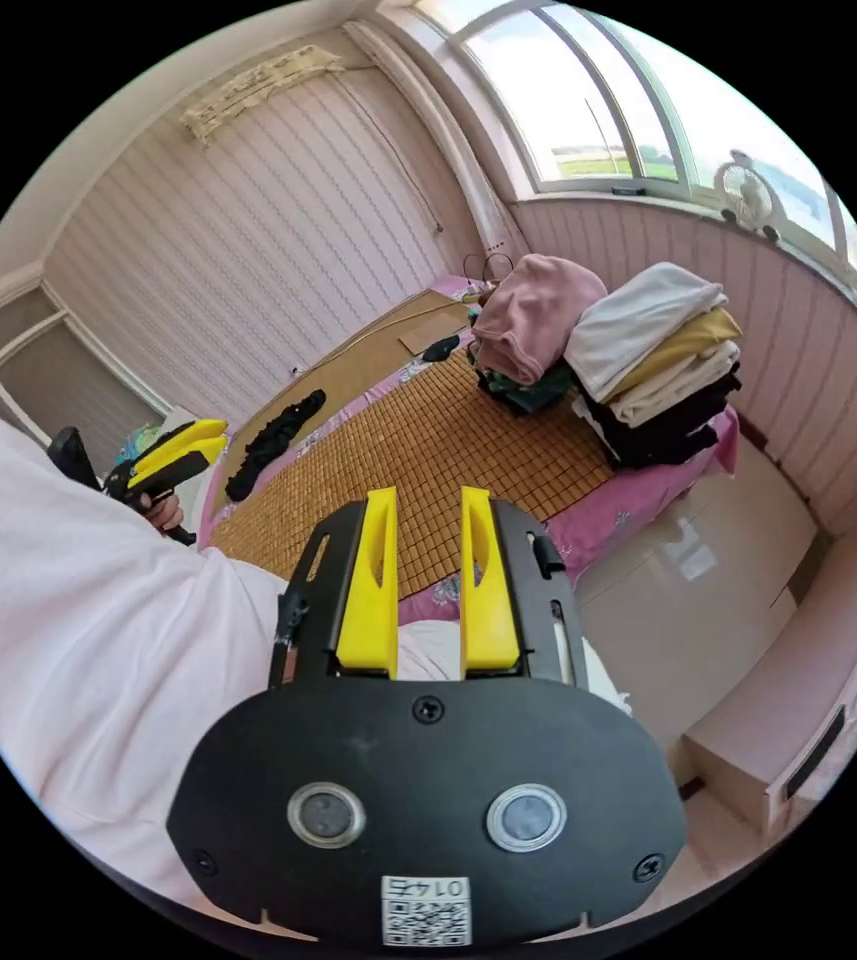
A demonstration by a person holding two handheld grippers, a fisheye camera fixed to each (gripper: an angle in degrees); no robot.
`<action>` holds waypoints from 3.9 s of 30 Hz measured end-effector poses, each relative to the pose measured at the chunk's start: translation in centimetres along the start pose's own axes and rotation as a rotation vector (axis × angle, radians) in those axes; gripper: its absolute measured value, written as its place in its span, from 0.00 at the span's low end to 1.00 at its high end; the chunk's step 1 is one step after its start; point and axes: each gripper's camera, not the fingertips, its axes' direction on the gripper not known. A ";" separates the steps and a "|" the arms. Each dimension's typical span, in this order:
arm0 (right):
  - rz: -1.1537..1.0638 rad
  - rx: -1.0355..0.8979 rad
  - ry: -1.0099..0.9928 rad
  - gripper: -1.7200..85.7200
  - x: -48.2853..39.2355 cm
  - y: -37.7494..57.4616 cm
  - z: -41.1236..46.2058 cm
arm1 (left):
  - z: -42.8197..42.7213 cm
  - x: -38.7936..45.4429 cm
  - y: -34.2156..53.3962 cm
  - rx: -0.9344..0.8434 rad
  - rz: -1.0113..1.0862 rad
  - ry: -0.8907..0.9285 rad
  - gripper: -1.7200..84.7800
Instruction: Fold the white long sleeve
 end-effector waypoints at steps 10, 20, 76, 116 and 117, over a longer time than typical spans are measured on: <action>-0.229 0.149 0.136 0.15 4.2 -4.7 -3.9 | 11.3 5.2 -9.5 0.003 0.190 -0.053 0.11; -0.400 -0.083 0.182 0.11 22.0 -19.9 -3.9 | 31.4 3.9 -20.0 -0.111 -0.146 -0.039 0.15; -0.632 -0.111 -0.513 0.04 -3.8 -33.6 17.3 | -5.5 -7.4 -1.2 0.048 -0.561 -0.208 0.01; -0.437 -1.118 -0.438 0.10 -20.2 -6.2 61.7 | -15.2 -20.3 27.9 -0.561 -1.203 -0.332 0.10; -0.425 -1.118 -0.447 0.10 -20.3 -5.8 62.2 | -14.8 -20.7 28.4 -0.561 -1.201 -0.324 0.10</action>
